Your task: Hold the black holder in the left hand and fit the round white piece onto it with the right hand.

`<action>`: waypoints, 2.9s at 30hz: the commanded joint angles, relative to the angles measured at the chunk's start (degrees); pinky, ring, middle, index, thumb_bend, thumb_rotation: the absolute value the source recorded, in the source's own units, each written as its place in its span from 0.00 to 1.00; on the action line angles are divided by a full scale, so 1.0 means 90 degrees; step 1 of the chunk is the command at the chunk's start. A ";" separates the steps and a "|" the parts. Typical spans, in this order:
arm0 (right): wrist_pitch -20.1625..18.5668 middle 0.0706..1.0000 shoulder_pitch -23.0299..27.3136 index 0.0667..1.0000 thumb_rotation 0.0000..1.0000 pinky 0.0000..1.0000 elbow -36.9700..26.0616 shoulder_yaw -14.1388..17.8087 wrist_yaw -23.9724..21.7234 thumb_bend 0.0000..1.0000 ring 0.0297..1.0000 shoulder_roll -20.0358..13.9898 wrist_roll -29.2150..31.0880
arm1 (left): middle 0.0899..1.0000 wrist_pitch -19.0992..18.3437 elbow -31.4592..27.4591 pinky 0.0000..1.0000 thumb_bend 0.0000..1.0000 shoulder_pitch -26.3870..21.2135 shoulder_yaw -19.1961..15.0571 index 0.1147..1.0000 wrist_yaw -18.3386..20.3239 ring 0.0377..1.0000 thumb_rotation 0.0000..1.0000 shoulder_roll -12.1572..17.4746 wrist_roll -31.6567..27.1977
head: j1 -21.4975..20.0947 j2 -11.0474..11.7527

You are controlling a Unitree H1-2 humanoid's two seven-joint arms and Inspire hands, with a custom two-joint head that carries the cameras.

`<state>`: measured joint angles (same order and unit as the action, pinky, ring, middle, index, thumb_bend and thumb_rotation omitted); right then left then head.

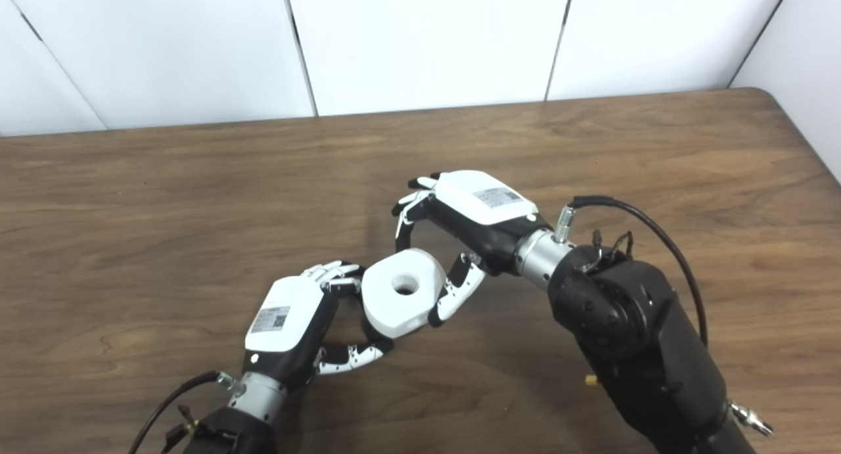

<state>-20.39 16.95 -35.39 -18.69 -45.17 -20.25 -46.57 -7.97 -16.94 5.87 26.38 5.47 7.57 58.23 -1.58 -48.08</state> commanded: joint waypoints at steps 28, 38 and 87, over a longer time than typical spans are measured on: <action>0.0218 0.81 0.0273 0.51 0.19 1.00 0.0074 -0.0384 -0.0436 0.73 0.95 -0.0282 -0.0155 | 0.80 -0.0123 0.0078 0.85 0.51 -0.0074 0.0205 0.42 0.0336 0.86 0.05 -0.0085 0.0217 | 0.0034 -0.0015; 0.0362 0.85 0.0301 0.61 0.33 1.00 0.0076 -0.0281 -0.0372 1.00 0.96 -0.0337 -0.0144 | 0.80 -0.0134 0.0151 0.86 0.51 -0.0105 0.0227 0.42 0.0336 0.86 0.05 -0.0113 0.0214 | 0.0063 0.0009; -0.0590 0.97 0.1207 0.81 0.48 1.00 -0.0540 0.0371 -0.1819 1.00 1.00 -0.0701 0.0260 | 0.76 -0.0039 0.0468 0.85 0.52 -0.0179 0.0241 0.42 0.0132 0.85 0.05 -0.0126 0.0186 | 0.0106 0.0106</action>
<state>-24.30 24.75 -37.84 -16.26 -59.97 -25.14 -44.43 -8.28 -14.69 3.95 27.84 5.02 6.19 59.83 -0.62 -47.11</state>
